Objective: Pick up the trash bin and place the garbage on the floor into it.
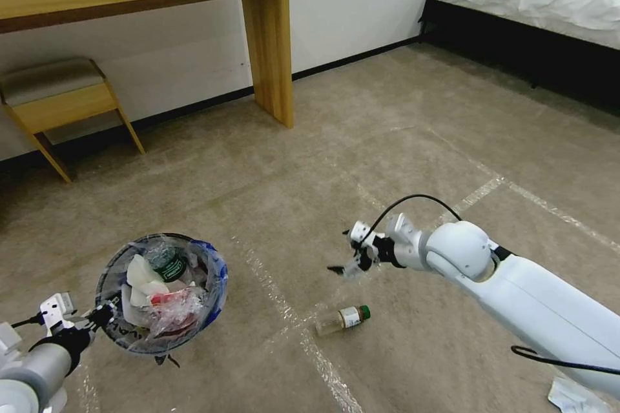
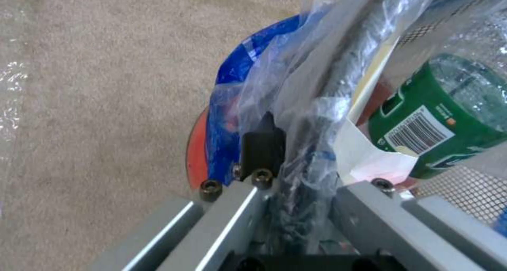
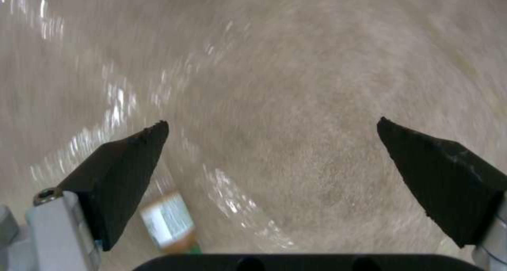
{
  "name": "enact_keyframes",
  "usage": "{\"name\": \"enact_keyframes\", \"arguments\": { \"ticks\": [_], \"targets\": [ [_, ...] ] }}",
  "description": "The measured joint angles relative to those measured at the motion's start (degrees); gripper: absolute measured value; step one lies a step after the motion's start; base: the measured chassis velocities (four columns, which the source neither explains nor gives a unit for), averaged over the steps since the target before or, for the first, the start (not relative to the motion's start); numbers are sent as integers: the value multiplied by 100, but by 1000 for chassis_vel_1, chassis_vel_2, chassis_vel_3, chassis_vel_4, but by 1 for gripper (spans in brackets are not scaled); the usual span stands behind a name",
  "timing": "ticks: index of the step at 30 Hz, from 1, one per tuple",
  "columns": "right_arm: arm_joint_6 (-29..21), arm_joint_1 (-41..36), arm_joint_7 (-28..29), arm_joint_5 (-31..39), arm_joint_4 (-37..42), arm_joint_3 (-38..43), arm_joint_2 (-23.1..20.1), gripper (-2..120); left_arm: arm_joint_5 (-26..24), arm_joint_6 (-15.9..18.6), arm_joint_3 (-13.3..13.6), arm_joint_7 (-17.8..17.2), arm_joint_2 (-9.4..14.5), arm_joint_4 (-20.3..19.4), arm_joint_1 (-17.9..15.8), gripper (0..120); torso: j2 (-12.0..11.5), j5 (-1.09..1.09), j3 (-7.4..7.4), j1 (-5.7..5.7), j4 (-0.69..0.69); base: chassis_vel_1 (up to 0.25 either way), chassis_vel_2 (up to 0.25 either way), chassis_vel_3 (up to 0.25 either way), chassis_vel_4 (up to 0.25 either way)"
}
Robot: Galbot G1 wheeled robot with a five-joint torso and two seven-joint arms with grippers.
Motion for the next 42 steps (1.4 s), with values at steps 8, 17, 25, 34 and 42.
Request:
{"name": "enact_keyframes", "arguments": {
  "ticks": [8,17,25,34,42],
  "targets": [
    [805,751,-111,-557,-642,-1217,233,100,53,-43,-41,26,-109,3,29,0,0,-1,0,0,0,0,0,0,0],
    [1409,859,18,-954,-1562,-1771,697,100,76,-59,-101,36,-239,11,46,0,0,1,0,0,1,0,0,0,0],
    [1643,816,0,-1154,-1873,-1966,737,100,83,-59,-111,22,-288,-22,28,0,0,0,0,0,0,0,0,0,0],
    [2139,369,-151,-1665,-2200,-1961,760,100,76,-66,-163,15,-306,3,14,0,0,0,0,0,0,0,0,0,0],
    [2374,270,-124,-1727,-2569,-1923,933,100,76,-69,-158,16,-321,44,12,0,0,-1,0,0,0,0,0,0,0]
  ]
}}
